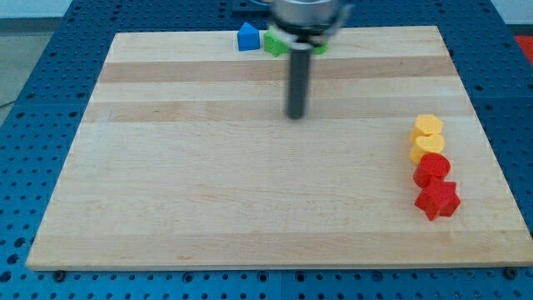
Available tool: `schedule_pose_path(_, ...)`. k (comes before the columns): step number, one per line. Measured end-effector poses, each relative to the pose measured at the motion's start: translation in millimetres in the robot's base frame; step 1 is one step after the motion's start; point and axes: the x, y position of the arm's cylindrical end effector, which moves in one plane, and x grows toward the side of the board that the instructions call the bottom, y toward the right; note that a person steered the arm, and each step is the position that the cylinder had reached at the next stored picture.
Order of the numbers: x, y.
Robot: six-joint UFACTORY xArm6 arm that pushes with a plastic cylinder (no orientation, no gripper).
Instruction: Separate the green star from the line of blocks
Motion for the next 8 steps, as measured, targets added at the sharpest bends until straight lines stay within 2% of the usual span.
schedule_pose_path(1, -39, -100)
schedule_pose_path(2, -103, -161)
schedule_pose_path(3, -177, -190)
schedule_pose_path(4, -199, -187)
schedule_pose_path(5, -199, -164)
schedule_pose_path(7, -197, -46)
schedule_pose_path(8, -176, 3)
